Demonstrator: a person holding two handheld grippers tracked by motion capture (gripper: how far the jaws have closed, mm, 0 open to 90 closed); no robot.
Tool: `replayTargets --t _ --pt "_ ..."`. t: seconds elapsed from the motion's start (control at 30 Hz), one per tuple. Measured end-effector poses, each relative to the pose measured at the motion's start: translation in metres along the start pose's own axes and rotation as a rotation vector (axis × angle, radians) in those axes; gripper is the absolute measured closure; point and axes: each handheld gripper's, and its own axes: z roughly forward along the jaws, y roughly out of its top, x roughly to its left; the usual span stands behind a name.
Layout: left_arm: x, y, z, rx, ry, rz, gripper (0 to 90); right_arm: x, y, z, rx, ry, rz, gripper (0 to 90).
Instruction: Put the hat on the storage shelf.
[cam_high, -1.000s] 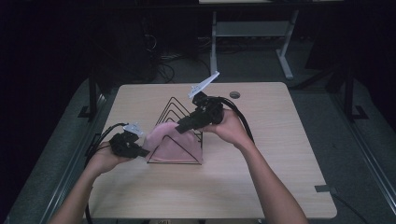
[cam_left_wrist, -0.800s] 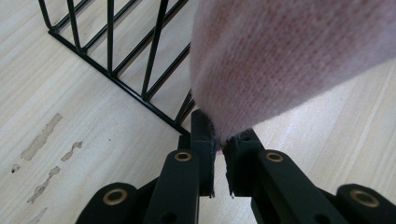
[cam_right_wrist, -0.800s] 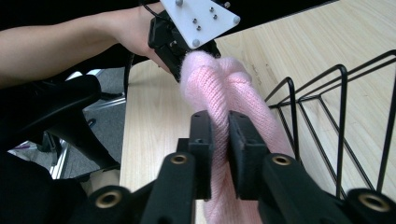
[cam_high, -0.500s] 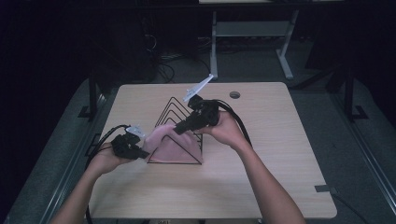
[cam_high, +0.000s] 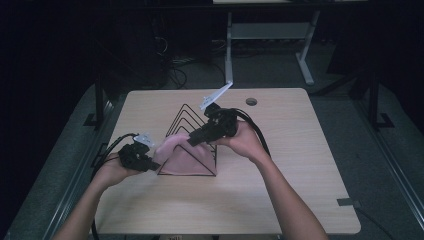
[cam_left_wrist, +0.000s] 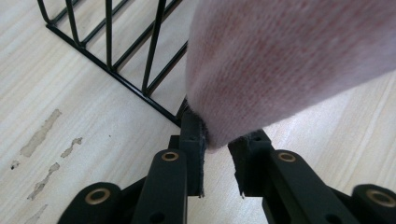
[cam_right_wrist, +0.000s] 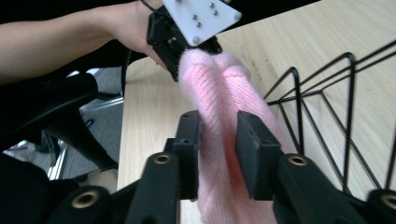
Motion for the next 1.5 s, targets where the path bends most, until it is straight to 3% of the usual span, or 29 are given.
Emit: replayTargets --t 0.33,0.9,1.5 --pt "0.001 0.000 -0.010 -0.029 -0.016 -0.006 70.8 -0.003 -0.011 -0.019 -0.047 -0.031 0.025 58.5" --pt "-0.002 0.003 -0.017 -0.039 -0.021 0.016 70.5 -0.008 -0.028 -0.037 -0.048 -0.059 0.066 58.3" --pt "-0.004 0.003 -0.023 -0.069 -0.018 0.010 68.1 -0.017 -0.054 -0.063 -0.061 -0.124 0.134 53.0"
